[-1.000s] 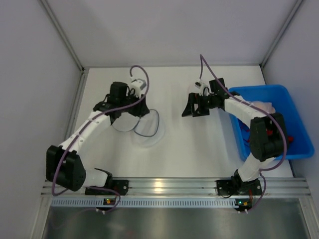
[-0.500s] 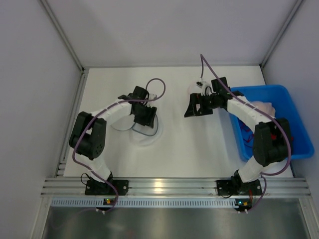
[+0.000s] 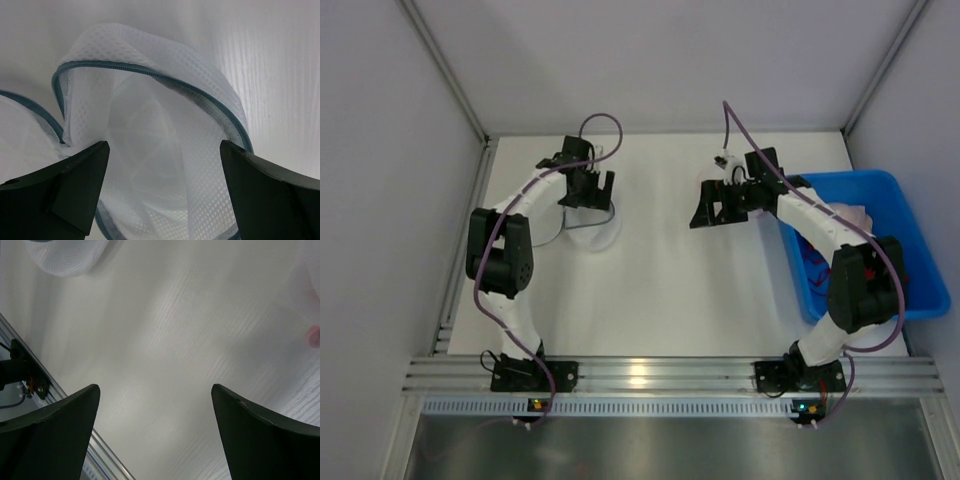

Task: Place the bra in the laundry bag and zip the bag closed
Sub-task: Move the laundry bag to the center of the board.

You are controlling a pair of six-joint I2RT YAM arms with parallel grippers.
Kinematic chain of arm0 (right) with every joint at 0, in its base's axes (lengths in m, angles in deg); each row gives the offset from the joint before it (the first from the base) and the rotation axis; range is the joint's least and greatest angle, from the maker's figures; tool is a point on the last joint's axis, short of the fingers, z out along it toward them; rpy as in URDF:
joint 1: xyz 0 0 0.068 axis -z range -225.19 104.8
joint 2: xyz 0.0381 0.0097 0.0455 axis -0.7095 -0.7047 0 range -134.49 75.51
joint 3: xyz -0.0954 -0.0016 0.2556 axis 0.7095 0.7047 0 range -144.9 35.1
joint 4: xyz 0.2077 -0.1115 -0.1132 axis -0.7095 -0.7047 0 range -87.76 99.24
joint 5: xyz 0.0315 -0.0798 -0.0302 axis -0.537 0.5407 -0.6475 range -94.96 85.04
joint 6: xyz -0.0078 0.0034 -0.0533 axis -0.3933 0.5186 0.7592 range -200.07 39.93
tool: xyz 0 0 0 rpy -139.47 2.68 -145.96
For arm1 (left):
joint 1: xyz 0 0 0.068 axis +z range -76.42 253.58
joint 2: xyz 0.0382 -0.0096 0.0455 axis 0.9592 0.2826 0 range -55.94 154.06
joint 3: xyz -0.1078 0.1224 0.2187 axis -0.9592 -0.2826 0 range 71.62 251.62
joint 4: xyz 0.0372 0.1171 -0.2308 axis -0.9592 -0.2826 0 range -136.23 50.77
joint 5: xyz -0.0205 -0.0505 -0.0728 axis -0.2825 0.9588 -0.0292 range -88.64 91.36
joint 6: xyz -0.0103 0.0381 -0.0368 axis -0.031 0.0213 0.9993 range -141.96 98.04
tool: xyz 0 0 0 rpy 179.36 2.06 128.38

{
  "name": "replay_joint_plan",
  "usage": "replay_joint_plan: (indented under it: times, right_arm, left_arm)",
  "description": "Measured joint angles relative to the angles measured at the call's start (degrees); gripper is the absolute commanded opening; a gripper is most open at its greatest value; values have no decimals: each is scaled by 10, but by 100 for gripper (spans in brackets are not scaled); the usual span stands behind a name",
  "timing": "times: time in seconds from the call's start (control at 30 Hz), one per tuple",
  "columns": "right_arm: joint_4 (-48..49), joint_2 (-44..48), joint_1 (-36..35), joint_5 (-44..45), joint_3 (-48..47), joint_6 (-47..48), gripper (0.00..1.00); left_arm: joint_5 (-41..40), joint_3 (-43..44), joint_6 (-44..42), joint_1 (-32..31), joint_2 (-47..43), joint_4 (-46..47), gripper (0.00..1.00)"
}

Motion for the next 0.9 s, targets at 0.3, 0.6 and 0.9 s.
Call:
replay_joint_plan:
  times: [0.3,0.6,0.9]
  right_arm:
    - [-17,-4,30,-3,-40,14,97]
    - [-163,15,191,-15,-136,134,99]
    - [-316,94,410,67,-200,332,100]
  left_arm:
    - [-23,98,-45,37,38,0,98]
    - [30,107,-136,16,-63,-41,98]
    - [105,82,-158,-56,-138,-66,98]
